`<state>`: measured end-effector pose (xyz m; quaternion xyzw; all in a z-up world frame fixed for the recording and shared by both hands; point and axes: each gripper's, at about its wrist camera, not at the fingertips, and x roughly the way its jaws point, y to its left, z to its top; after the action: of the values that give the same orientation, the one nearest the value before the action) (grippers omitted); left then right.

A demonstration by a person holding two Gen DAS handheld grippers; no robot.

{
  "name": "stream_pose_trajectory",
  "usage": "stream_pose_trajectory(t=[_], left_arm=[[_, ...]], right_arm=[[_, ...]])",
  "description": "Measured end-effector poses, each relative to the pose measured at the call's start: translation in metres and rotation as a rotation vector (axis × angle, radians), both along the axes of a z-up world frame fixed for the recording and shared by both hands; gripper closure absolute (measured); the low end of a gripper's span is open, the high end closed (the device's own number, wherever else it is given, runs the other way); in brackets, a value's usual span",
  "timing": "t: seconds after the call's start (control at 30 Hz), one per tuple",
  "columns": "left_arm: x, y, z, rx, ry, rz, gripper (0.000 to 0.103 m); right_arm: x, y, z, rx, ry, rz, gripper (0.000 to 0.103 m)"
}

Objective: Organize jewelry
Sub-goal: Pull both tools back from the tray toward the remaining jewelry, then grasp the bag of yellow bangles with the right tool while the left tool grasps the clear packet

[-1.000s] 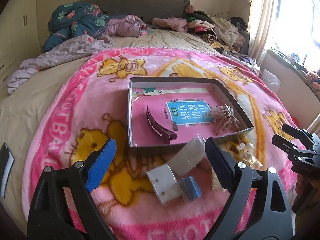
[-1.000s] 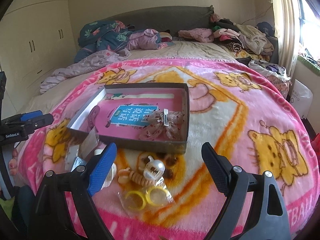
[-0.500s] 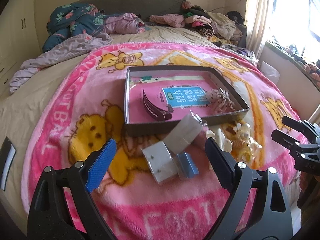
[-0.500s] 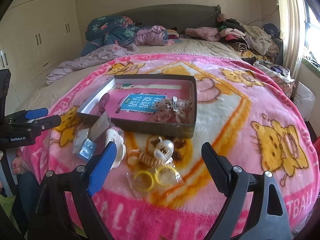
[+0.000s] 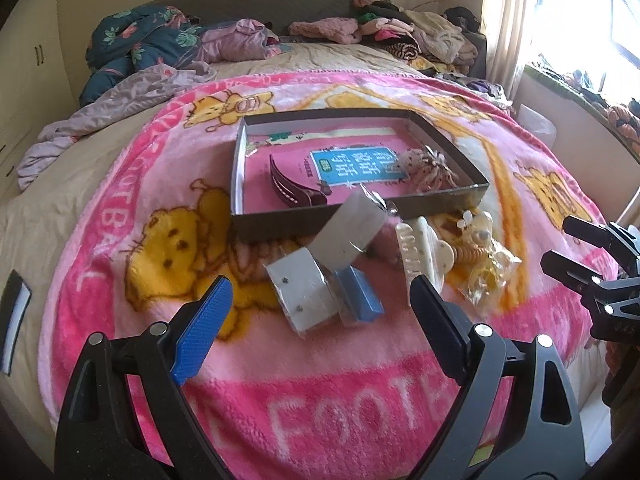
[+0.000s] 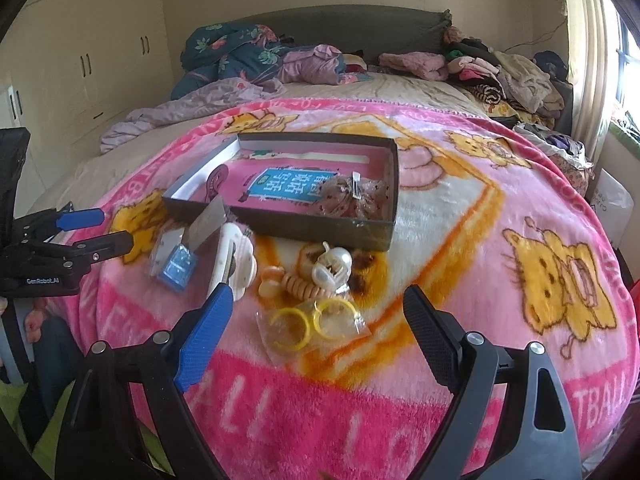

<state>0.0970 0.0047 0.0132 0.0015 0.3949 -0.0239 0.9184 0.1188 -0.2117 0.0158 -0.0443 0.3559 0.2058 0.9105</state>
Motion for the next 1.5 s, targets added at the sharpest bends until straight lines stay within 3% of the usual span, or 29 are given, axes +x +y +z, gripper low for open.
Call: stream_pose_trajectory(t=[0.03,0.1,0.53,0.9,1.4,1.5], left_arm=[[0.0,-0.002,-0.002,0.0,0.002,-0.003,0.022],[0.001,-0.006,-0.005,-0.001,0.01,-0.009,0.022],[0.018,-0.021,-0.017,0.048,0.04,-0.041,0.022],[0.054,-0.014,-0.031,0.122,0.085,-0.045,0.022],[0.092,-0.007,-0.055,0.082,0.133,-0.089,0.022],[0.096,-0.008,-0.057,0.065,0.139,-0.103,0.03]], right_arm=[[-0.001,0.0,-0.001,0.001,0.002,0.002,0.018],[-0.002,-0.002,-0.004,0.006,0.005,0.001,0.008],[0.002,-0.004,-0.02,-0.012,0.026,0.02,0.007],[0.012,0.001,-0.041,-0.029,0.057,0.038,0.007],[0.036,0.025,-0.074,-0.126,0.098,0.092,0.007],[0.038,0.032,-0.078,-0.163,0.087,0.109,0.007]])
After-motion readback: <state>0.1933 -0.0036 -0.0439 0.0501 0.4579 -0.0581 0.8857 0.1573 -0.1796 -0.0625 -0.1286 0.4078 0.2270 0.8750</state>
